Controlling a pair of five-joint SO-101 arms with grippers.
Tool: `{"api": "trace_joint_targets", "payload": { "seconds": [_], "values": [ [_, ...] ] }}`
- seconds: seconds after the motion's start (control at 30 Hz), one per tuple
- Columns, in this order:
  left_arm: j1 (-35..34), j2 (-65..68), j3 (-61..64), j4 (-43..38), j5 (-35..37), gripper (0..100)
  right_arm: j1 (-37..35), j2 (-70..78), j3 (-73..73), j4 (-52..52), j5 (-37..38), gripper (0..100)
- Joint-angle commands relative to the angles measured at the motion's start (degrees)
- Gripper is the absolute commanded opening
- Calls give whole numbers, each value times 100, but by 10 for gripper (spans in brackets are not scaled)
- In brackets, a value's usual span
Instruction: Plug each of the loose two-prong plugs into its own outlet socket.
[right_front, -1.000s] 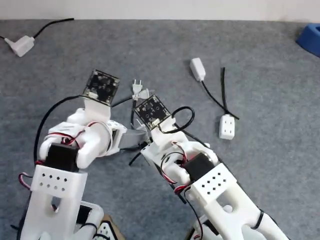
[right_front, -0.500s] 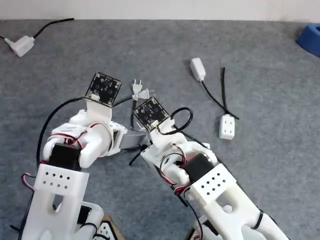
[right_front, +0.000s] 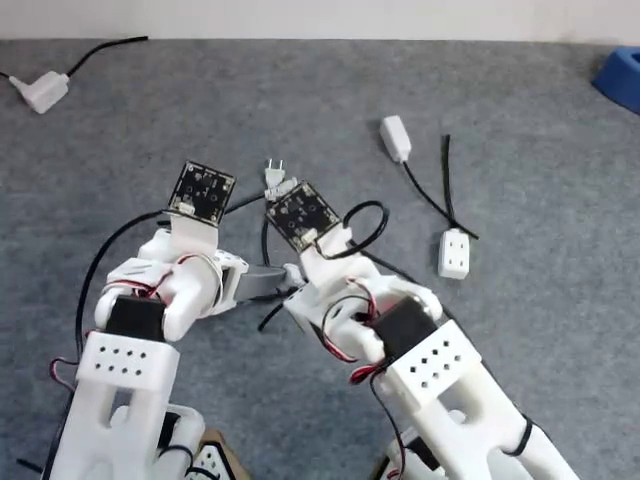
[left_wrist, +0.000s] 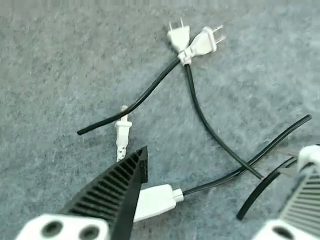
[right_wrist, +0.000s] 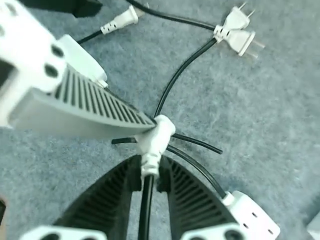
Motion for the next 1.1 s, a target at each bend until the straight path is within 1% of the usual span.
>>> {"api": "trace_joint_targets", "payload": {
  "seconds": [0.0, 0.3, 0.43, 0.57, 0.67, 0.77, 0.9, 1.0, 1.07],
  "values": [
    [-57, -13, -13, -97, -53, 418, -57, -154, -778, 268, 88, 6],
    [-40, -22, 145, -97, -53, 418, -40, -154, -875, 277, 88, 6],
    [-75, -48, 145, -105, -62, 418, 4, -145, -831, 312, 246, 6],
    [-92, -57, 136, -105, -62, 417, 444, -66, -840, 673, 378, 6],
    [-92, -31, 171, -105, -44, 415, 848, 356, -980, 1095, 571, 6],
    [-110, -31, 224, -105, -35, 415, 1226, 1007, -1719, 1833, 615, 6],
    [-347, -66, 435, -325, -35, 415, 1631, 2158, -3319, 3081, 554, 6],
    [-470, -48, 620, -545, -35, 415, 1930, 3125, -4558, 3943, 255, 6],
    [-488, -40, 716, -624, -35, 415, 2088, 3618, -5095, 4075, 62, 6]
  ]
}}
